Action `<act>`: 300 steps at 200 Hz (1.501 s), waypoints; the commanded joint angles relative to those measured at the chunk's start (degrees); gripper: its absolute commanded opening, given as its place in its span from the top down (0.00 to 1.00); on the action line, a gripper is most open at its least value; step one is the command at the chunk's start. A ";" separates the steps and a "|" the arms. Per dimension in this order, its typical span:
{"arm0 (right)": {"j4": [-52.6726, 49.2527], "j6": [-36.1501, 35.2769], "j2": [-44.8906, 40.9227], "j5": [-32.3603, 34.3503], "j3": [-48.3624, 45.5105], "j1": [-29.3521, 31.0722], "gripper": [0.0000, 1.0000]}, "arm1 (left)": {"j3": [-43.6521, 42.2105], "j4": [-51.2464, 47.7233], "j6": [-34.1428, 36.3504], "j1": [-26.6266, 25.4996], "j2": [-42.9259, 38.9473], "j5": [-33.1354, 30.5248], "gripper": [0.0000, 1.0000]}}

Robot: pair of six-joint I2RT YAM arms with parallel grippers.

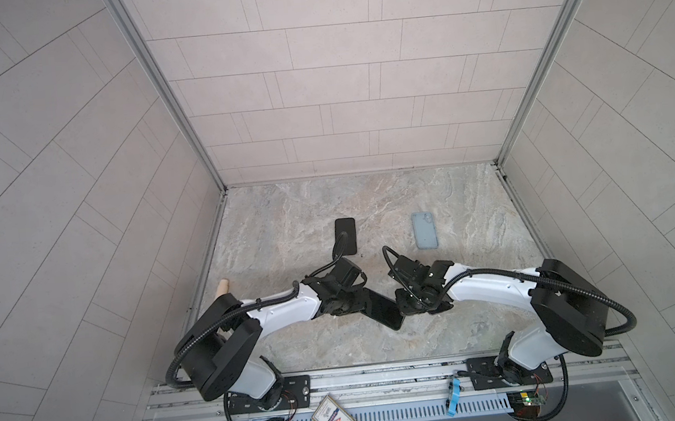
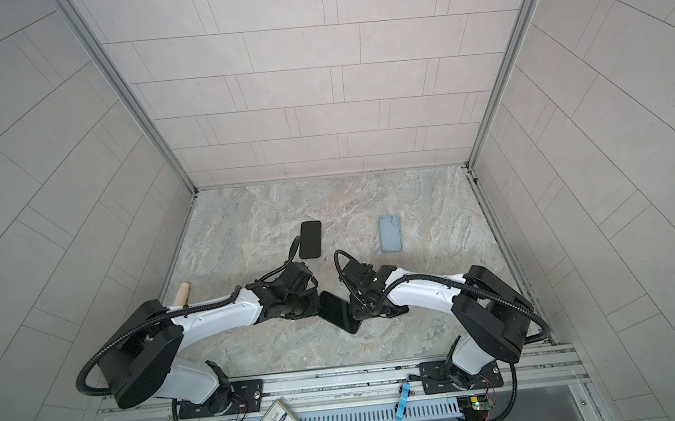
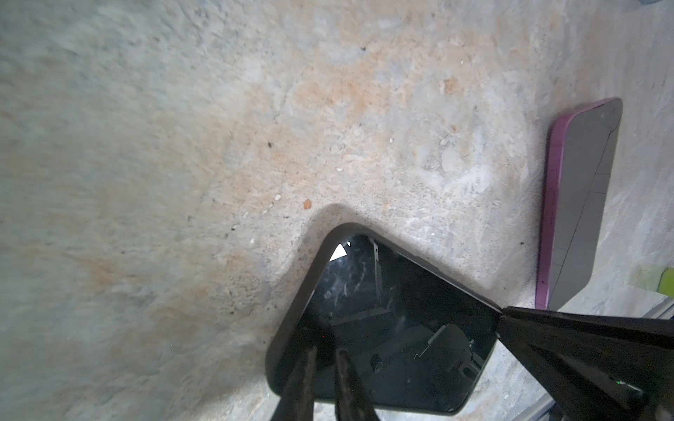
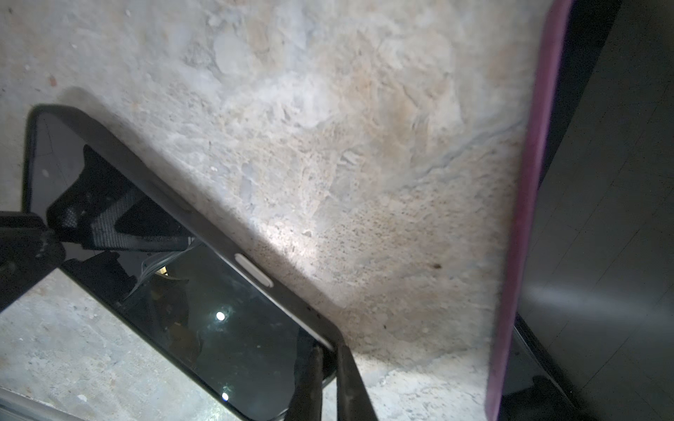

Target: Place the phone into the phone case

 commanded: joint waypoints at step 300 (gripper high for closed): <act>-1.94 0.50 3.67 2.14 1.37 2.73 0.89 | -2.43 -1.01 0.66 -0.46 0.91 -0.34 0.81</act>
